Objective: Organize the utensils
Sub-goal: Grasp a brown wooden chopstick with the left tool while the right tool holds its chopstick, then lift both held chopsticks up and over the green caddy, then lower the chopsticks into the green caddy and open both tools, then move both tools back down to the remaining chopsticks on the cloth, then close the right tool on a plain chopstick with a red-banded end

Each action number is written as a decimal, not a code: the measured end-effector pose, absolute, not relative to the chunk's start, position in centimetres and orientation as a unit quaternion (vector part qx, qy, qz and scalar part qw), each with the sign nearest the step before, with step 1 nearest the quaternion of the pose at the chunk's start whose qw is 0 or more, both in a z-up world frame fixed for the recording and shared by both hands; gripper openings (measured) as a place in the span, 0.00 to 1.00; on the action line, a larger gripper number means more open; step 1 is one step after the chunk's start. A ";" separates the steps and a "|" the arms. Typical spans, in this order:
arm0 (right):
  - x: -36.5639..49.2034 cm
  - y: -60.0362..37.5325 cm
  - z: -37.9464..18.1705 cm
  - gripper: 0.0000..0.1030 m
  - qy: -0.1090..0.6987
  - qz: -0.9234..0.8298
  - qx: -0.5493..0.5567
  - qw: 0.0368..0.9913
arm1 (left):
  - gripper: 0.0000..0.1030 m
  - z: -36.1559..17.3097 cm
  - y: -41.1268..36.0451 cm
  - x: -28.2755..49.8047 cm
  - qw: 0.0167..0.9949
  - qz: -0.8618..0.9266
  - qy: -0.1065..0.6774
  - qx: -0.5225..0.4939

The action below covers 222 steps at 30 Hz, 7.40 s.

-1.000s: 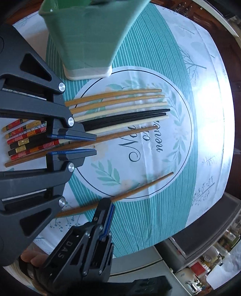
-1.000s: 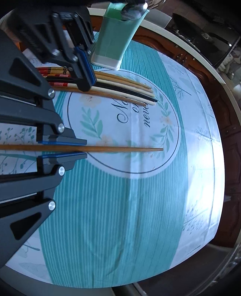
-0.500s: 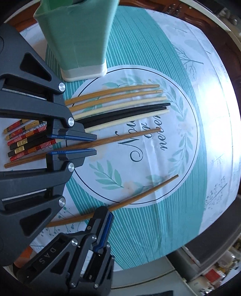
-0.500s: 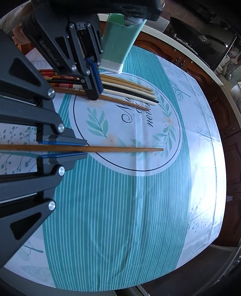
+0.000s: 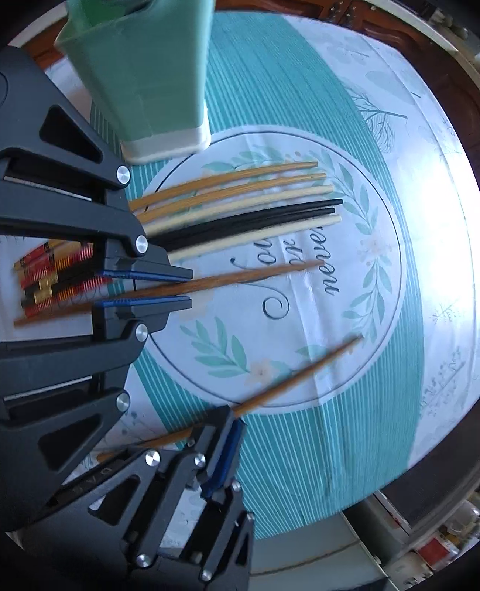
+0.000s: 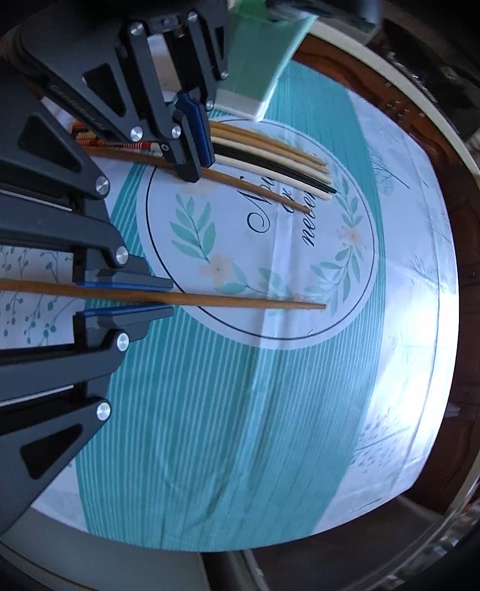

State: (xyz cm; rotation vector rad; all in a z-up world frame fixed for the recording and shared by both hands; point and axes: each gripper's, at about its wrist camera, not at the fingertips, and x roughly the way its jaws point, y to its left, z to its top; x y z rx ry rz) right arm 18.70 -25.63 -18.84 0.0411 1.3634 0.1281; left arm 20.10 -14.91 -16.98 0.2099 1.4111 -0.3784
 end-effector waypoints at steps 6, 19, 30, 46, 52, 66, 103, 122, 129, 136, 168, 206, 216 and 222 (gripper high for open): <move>18.4 -25.8 -18.7 0.06 0.623 0.082 0.044 0.777 | 0.04 -12.6 -13.9 16.9 0.805 -0.213 0.549 0.073; 13.2 -24.6 -10.4 0.06 0.433 0.192 0.144 0.869 | 0.04 -1.2 -5.5 8.6 0.924 -0.195 0.322 0.071; 12.3 -18.0 -4.9 0.06 0.305 0.265 0.138 0.904 | 0.04 9.1 6.9 6.8 0.970 -0.131 0.206 0.005; 15.2 -10.4 -1.6 0.06 0.135 0.244 0.155 0.948 | 0.04 11.2 14.8 13.4 0.985 -0.098 0.133 -0.048; 15.1 -8.7 -2.0 0.06 0.077 0.229 0.133 0.961 | 0.04 8.1 13.9 15.8 0.982 -0.097 0.157 -0.046; 15.9 -7.0 -5.1 0.06 0.081 0.220 0.112 0.966 | 0.04 1.5 13.4 18.5 0.972 -0.102 0.207 -0.050; 16.4 -5.8 -7.7 0.06 0.216 0.265 0.042 0.939 | 0.04 -3.4 13.3 16.7 0.948 -0.099 0.301 -0.040; 15.5 -5.9 -8.2 0.14 0.248 0.259 0.016 0.933 | 0.05 -4.2 12.9 16.3 0.942 -0.096 0.322 -0.023; 14.7 -6.5 -7.8 0.21 0.238 0.259 0.024 0.936 | 0.15 -4.3 12.7 16.1 0.938 -0.093 0.334 -0.017; 13.7 -7.4 -7.6 0.21 0.240 0.263 0.038 0.934 | 0.43 -3.6 12.2 14.5 0.942 -0.084 0.323 -0.012; 7.9 -17.2 -9.2 0.39 0.320 0.212 0.090 0.919 | 0.49 -6.5 3.5 6.6 0.912 -0.178 0.370 -0.013; 20.8 -16.6 -18.7 0.10 0.606 0.087 0.046 0.789 | 0.11 -17.0 -0.8 14.5 0.832 -0.189 0.521 -0.003; 20.2 -19.0 -18.9 0.06 0.612 0.069 0.027 0.787 | 0.11 -17.7 -2.2 14.5 0.828 -0.185 0.530 0.022; 19.0 -20.5 -18.9 0.06 0.610 0.072 0.042 0.788 | 0.10 -18.9 -3.4 15.7 0.811 -0.189 0.553 0.016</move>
